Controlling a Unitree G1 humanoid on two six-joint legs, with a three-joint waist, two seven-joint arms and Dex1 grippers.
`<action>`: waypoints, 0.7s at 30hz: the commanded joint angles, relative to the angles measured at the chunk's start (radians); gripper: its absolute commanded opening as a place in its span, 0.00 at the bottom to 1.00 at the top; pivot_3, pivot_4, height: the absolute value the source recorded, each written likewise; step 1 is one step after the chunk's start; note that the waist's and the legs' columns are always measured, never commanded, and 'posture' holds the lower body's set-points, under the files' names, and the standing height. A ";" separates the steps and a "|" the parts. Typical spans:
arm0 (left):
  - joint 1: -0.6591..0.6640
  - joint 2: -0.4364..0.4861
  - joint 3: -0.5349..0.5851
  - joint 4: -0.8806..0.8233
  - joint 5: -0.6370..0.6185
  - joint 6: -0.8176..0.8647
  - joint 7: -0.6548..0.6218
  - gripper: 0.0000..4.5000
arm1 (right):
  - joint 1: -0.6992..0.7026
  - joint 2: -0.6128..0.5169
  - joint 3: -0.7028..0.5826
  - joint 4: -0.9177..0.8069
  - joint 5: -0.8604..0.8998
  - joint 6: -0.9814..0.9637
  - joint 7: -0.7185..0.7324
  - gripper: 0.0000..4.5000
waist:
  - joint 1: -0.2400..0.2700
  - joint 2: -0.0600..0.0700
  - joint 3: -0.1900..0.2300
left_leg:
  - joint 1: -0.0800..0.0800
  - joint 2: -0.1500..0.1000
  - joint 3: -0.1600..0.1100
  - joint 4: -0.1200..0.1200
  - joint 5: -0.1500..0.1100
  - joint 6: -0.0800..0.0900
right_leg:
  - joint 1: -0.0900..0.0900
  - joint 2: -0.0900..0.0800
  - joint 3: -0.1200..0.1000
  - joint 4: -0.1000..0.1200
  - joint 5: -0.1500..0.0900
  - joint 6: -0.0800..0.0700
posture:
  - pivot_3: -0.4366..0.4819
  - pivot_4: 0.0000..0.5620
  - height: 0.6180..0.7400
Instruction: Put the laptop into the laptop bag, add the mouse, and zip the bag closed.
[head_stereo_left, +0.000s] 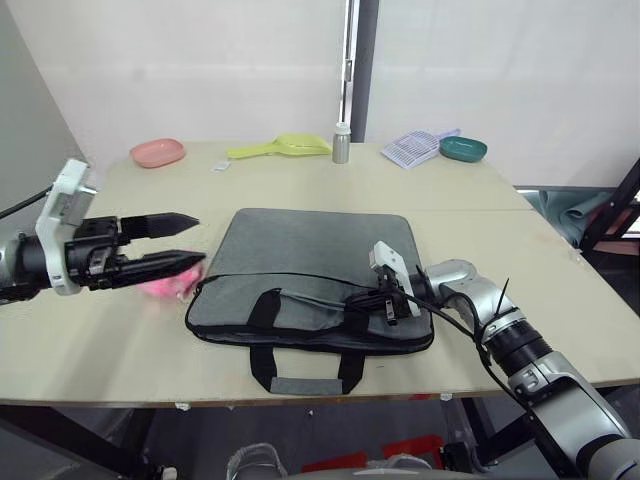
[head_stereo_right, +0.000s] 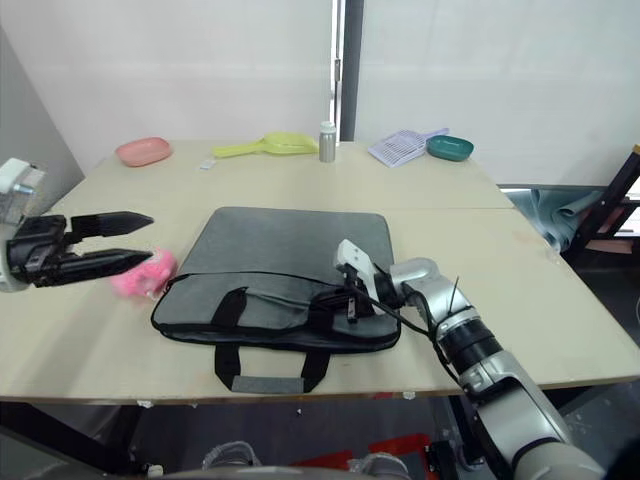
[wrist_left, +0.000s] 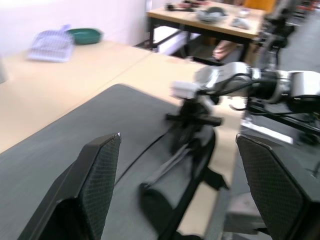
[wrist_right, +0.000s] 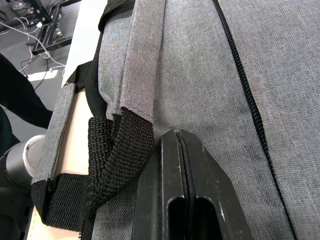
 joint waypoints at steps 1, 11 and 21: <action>0.000 0.007 -0.046 0.148 0.137 -0.055 0.052 0.87 | 0.066 -0.046 0.092 0.045 -0.090 0.078 0.012 0.01 | 0.003 -0.001 -0.001 | -0.001 0.000 0.000 -0.001 0.000 0.000 | 0.000 0.000 0.000 0.000 0.000 0.000 | 0.48 0.27 1.00; -0.222 -0.149 -0.087 0.522 0.182 0.070 0.246 0.87 | 0.081 -0.062 0.099 -0.031 -0.088 0.118 0.006 0.01 | 0.000 -0.002 -0.003 | -0.002 0.001 0.001 -0.013 0.000 -0.001 | 0.000 0.001 -0.002 -0.010 0.008 -0.013 | 0.48 0.27 1.00; -0.319 -0.196 -0.169 0.801 0.301 0.051 0.280 0.87 | 0.103 -0.074 0.098 -0.068 -0.085 0.136 -0.014 0.01 | -0.001 -0.003 -0.003 | -0.002 0.001 0.002 -0.019 0.000 -0.001 | 0.000 0.001 -0.003 -0.017 0.008 -0.013 | 0.48 0.27 1.00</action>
